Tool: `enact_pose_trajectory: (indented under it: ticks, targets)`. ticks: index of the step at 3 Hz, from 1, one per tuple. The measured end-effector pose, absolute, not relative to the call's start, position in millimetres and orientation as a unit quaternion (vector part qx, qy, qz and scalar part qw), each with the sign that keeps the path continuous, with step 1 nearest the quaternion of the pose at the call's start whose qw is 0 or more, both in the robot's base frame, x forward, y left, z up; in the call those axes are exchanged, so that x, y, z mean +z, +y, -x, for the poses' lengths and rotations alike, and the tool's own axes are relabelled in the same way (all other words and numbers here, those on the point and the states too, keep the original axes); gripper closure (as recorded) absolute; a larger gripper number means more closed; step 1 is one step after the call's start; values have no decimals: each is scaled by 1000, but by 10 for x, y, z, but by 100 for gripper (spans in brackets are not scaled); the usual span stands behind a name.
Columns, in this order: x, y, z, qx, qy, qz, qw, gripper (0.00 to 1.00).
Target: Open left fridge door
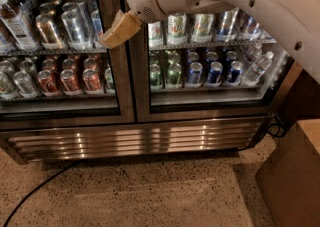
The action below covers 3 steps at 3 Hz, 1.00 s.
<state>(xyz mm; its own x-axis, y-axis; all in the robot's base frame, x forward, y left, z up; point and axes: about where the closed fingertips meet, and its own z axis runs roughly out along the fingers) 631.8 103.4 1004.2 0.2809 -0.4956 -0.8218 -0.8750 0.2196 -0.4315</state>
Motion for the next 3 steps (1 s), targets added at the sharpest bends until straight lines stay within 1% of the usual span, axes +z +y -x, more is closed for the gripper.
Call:
enact_pose_trajectory:
  ticks: [1, 3]
  targets:
    - [10069, 1113, -6469, 173, 570, 595, 540, 7]
    - [10051, 1234, -6645, 178, 572, 587, 544, 9]
